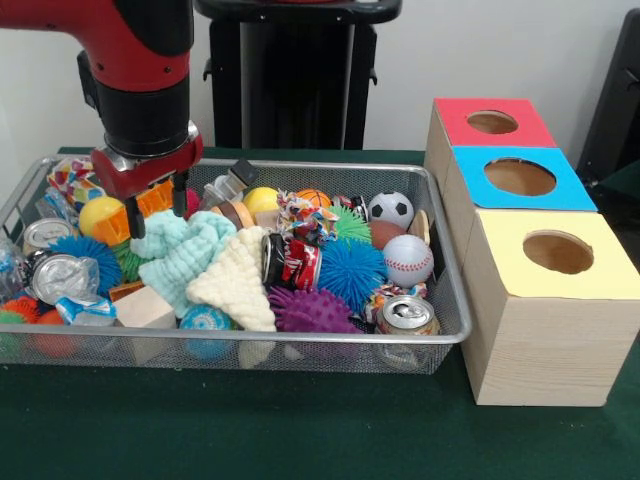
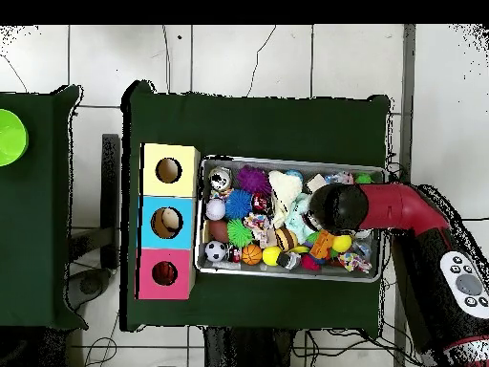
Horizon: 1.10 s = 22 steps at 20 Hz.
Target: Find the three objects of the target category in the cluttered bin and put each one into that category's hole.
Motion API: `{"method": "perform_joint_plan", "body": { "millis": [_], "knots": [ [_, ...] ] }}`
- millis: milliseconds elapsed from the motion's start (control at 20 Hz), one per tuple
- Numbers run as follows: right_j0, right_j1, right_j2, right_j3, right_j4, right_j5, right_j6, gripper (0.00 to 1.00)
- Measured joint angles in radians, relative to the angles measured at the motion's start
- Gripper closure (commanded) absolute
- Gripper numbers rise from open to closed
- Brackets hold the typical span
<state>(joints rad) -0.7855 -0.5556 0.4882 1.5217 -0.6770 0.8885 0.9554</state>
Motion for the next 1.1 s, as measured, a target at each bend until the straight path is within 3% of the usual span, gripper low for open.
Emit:
{"method": "perform_joint_plan", "body": {
  "millis": [1100],
  "knots": [
    [-0.071,0.087,0.117,0.017,0.017,0.0,0.0,0.0]
  ]
}}
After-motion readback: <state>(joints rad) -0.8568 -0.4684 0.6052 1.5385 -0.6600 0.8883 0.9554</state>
